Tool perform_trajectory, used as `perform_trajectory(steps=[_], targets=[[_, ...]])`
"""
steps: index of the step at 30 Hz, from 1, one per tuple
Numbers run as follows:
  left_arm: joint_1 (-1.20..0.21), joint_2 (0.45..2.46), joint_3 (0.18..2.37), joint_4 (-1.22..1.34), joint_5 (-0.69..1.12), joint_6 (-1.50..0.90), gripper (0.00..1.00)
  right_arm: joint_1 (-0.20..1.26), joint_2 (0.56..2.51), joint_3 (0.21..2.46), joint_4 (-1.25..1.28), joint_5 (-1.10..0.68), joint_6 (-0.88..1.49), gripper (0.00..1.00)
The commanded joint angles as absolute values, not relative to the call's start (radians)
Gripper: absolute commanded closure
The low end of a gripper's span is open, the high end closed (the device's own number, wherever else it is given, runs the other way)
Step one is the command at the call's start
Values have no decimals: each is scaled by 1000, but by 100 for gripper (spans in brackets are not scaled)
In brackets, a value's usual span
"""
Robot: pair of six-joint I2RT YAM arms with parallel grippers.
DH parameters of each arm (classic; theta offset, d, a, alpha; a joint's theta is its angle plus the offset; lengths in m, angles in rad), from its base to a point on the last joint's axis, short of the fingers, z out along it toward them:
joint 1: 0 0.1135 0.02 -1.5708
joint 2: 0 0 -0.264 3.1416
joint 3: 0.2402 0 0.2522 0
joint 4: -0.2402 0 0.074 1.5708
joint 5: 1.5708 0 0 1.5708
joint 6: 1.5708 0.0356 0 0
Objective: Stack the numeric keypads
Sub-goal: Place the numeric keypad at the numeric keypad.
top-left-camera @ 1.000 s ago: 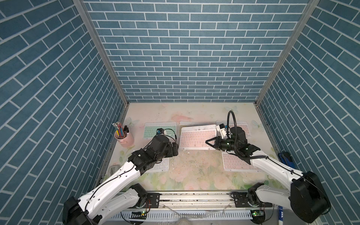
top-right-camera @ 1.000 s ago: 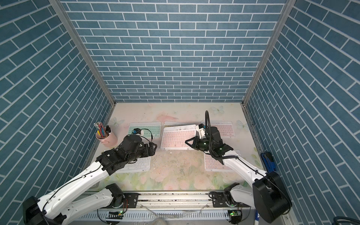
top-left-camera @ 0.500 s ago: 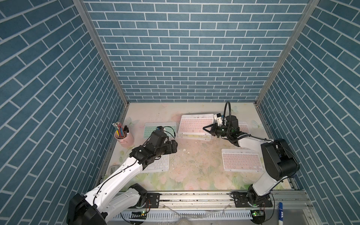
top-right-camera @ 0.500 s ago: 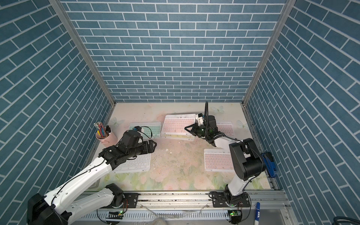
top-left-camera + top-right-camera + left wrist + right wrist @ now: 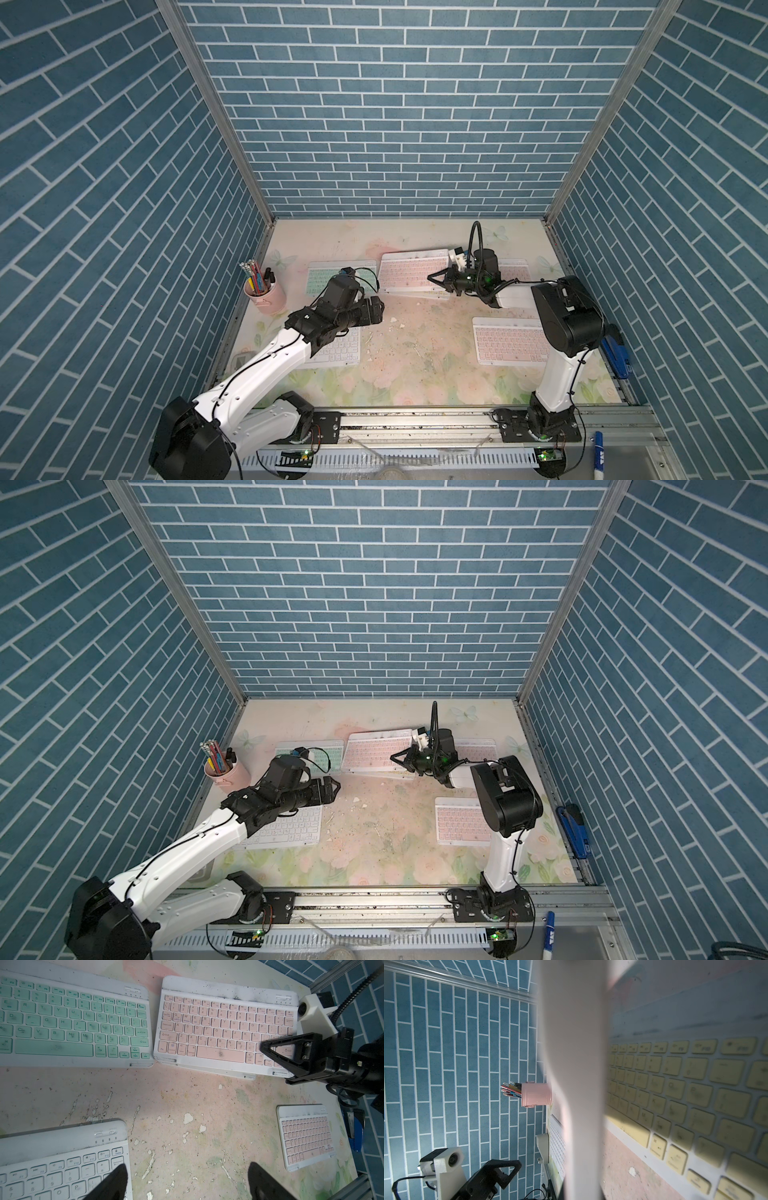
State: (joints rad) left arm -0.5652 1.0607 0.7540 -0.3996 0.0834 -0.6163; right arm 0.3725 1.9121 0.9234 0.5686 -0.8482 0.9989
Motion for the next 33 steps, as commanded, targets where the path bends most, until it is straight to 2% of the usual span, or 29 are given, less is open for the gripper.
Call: perform_trajectory(steps=[1, 15, 20, 33], targets=[[-557, 1066, 744, -385, 91, -613, 8, 360, 1933, 953, 645, -888, 1017, 100], [-557, 1072, 735, -385, 92, -619, 8, 327, 1996, 954, 647, -902, 1024, 98], [-558, 1073, 735, -384, 89, -620, 9, 325, 2002, 959, 619, -898, 1009, 88], [-557, 1082, 727, -370, 97, -626, 9, 322, 1987, 1028, 354, -832, 879, 64]])
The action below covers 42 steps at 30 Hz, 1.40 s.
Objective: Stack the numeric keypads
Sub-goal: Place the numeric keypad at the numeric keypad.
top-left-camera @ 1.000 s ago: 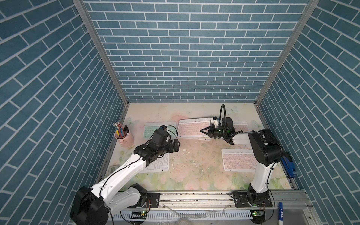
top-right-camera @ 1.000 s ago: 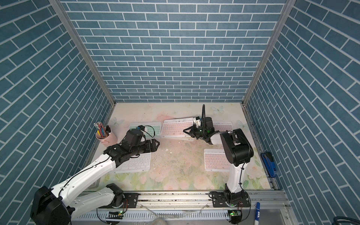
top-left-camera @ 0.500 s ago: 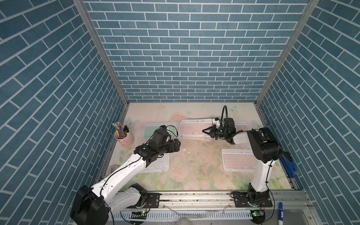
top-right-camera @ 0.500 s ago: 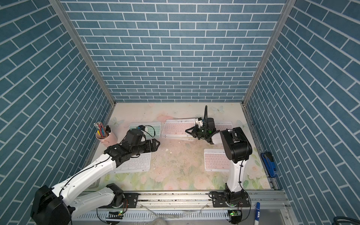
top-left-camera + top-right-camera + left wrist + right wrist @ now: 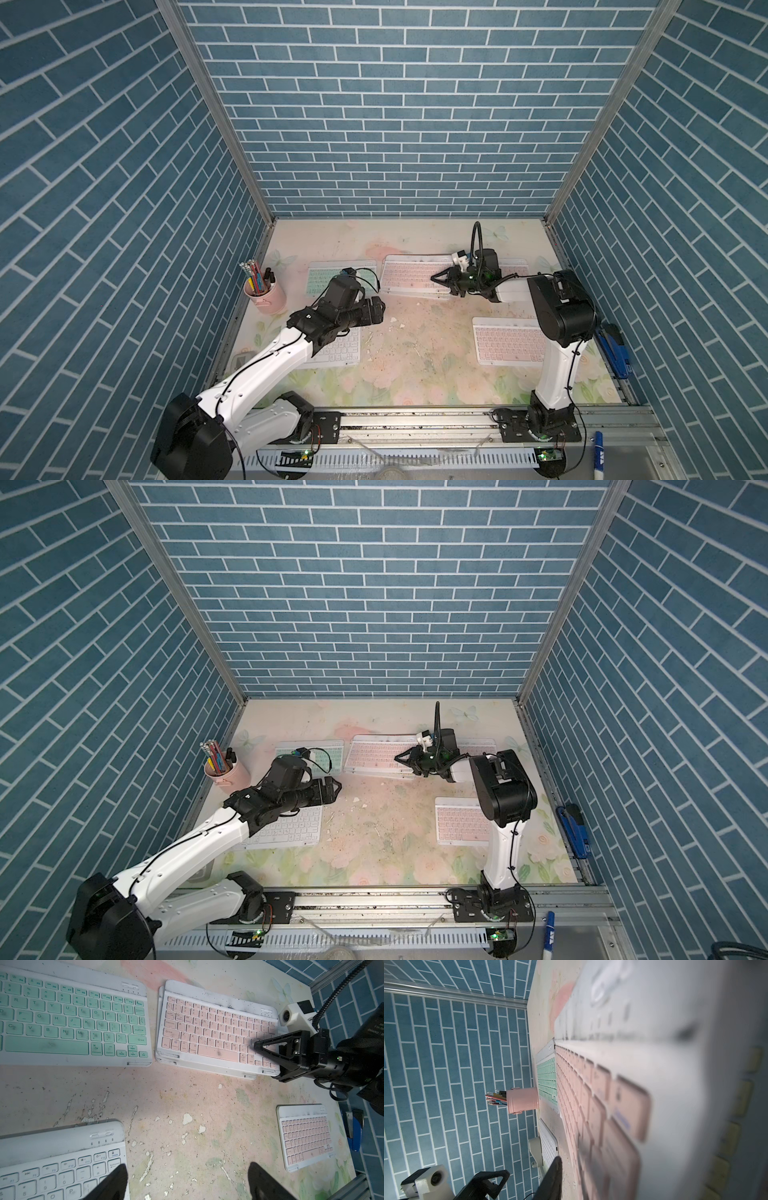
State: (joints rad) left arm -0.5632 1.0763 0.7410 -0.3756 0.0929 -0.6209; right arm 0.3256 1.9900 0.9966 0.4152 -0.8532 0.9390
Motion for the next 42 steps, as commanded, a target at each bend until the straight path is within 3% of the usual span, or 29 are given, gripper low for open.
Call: perform_trajectory(steps=[1, 16, 29, 42], targets=[[-558, 1082, 726, -370, 96, -626, 9, 322, 1985, 1033, 338, -829, 871, 63], [-558, 1070, 713, -359, 98, -629, 9, 321, 1959, 1129, 36, -715, 729, 52], [-557, 1060, 707, -357, 96, -631, 9, 324, 1947, 1219, -205, -575, 613, 50], [-557, 1043, 706, -365, 91, -631, 9, 323, 1919, 1232, -285, -501, 575, 49]])
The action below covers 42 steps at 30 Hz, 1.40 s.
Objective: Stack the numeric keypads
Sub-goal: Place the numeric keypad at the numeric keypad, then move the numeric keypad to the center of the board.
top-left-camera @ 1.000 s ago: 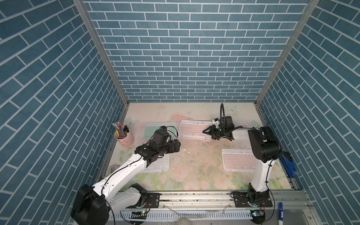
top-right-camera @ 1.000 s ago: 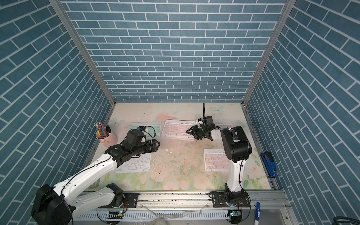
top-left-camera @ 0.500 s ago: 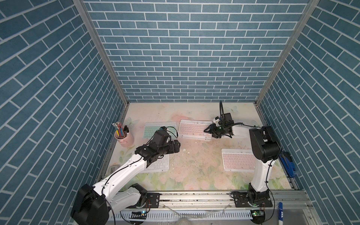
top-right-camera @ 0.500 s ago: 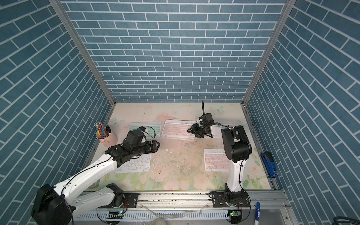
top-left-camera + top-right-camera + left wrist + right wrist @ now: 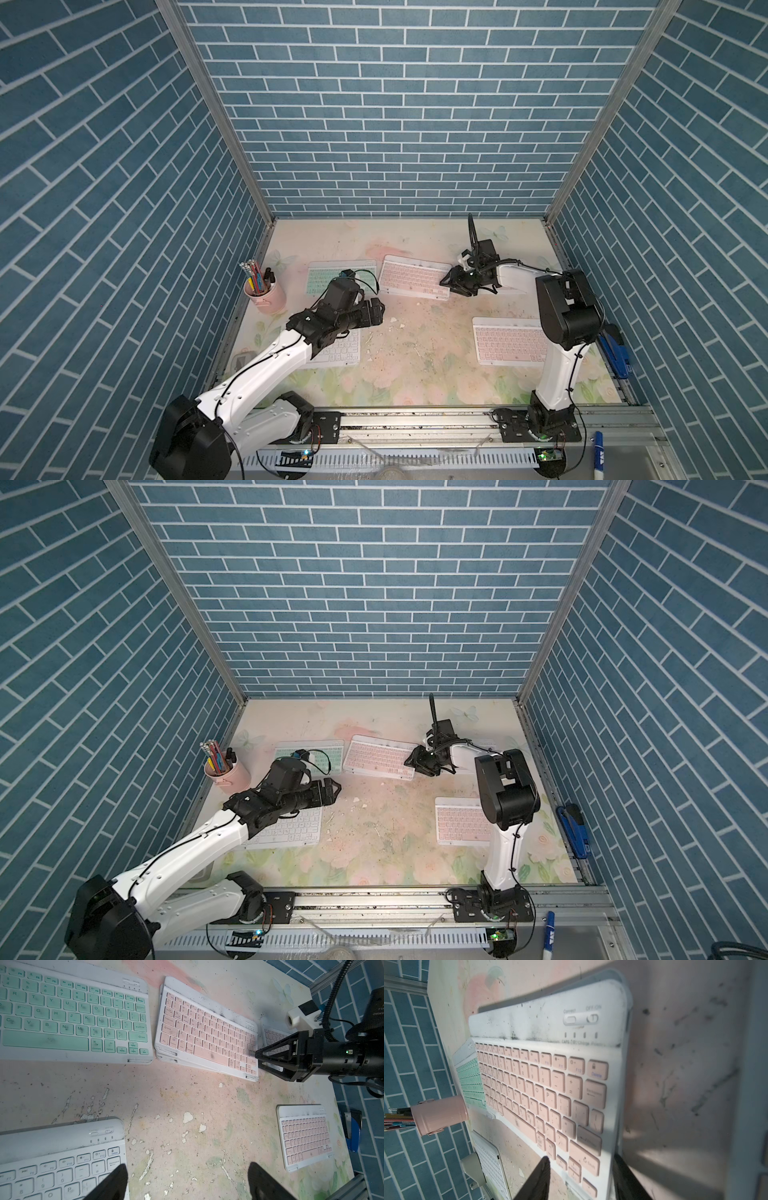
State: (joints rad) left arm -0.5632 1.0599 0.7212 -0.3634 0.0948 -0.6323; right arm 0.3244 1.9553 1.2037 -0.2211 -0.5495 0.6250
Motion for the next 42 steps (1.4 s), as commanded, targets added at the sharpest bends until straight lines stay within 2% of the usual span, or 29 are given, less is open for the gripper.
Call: perform_trajectory(steps=[1, 13, 17, 26, 30, 42], targets=[[-557, 1042, 706, -366, 90, -630, 9, 323, 1916, 1233, -292, -494, 572, 49], [-557, 1034, 701, -369, 89, -628, 9, 324, 1837, 1247, -391, -394, 521, 49], [-562, 1038, 701, -399, 84, -613, 10, 324, 1700, 1190, -469, -326, 494, 49], [-640, 994, 649, -432, 35, -613, 10, 331, 1322, 835, -662, -154, 498, 50], [-658, 973, 622, -425, 38, -622, 10, 354, 1200, 723, -684, -135, 526, 50], [-669, 975, 627, -419, 32, -623, 10, 442, 1251, 609, -551, -107, 555, 50]])
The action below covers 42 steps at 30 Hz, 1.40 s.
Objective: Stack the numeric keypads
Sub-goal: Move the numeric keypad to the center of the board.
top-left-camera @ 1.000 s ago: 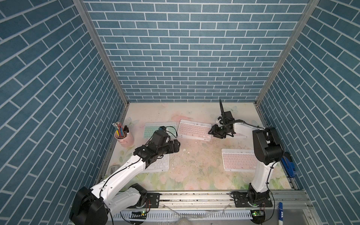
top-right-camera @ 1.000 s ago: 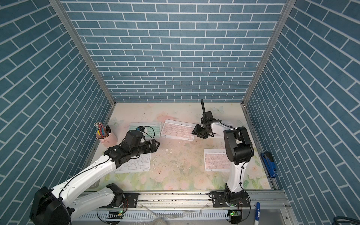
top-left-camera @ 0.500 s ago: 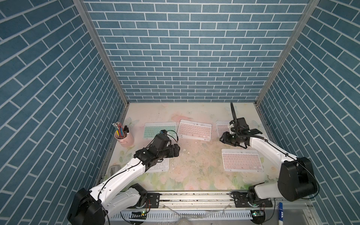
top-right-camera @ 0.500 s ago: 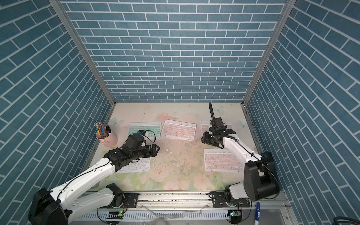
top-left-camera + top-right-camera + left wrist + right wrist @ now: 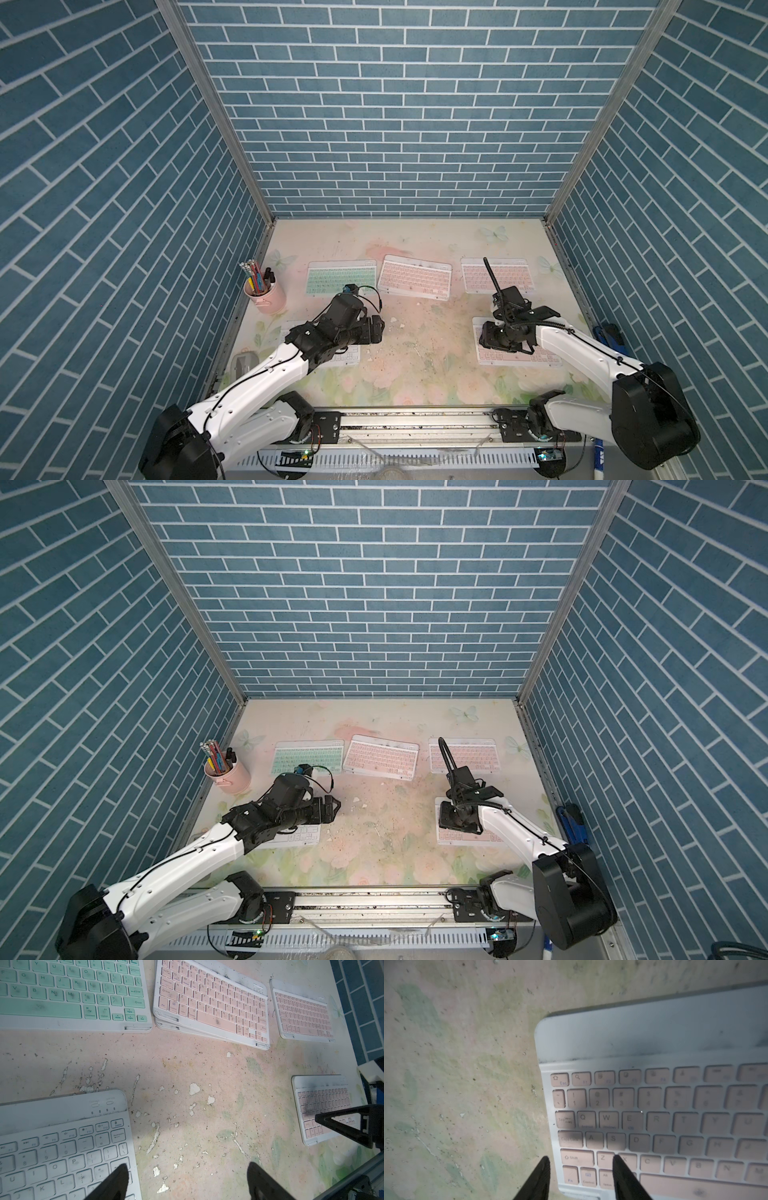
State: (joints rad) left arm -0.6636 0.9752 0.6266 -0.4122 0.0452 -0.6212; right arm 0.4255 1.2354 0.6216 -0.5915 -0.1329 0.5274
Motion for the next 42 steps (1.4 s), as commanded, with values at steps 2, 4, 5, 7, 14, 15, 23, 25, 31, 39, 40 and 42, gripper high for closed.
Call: perform_trajectory(steps=[2, 4, 5, 7, 14, 15, 23, 25, 31, 39, 40, 42], targets=[[-670, 973, 628, -419, 32, -625, 10, 454, 1265, 602, -528, -107, 559, 50], [-671, 972, 628, -420, 31, -627, 10, 467, 1287, 604, -509, -116, 561, 50], [-670, 972, 627, -421, 29, -627, 10, 473, 1299, 605, -502, -117, 564, 50], [-670, 968, 629, -423, 27, -628, 10, 480, 1318, 606, -488, -113, 568, 50], [-673, 961, 630, -432, 23, -627, 10, 551, 1375, 602, -457, -113, 605, 50], [-673, 960, 629, -434, 22, -627, 10, 561, 1376, 594, -439, -127, 622, 50], [-672, 942, 624, -439, 17, -628, 10, 669, 1433, 590, -350, -154, 711, 50], [-672, 934, 626, -447, 15, -628, 10, 700, 1456, 604, -333, -155, 729, 50], [-673, 896, 629, -492, -15, -629, 10, 813, 1545, 670, -285, -162, 776, 50], [-672, 874, 662, -583, -38, -630, 10, 977, 1696, 787, -213, -176, 848, 50], [-672, 869, 663, -592, -42, -632, 10, 993, 1711, 803, -199, -180, 858, 50], [-673, 859, 667, -604, -44, -634, 10, 1017, 1736, 834, -177, -186, 872, 50]])
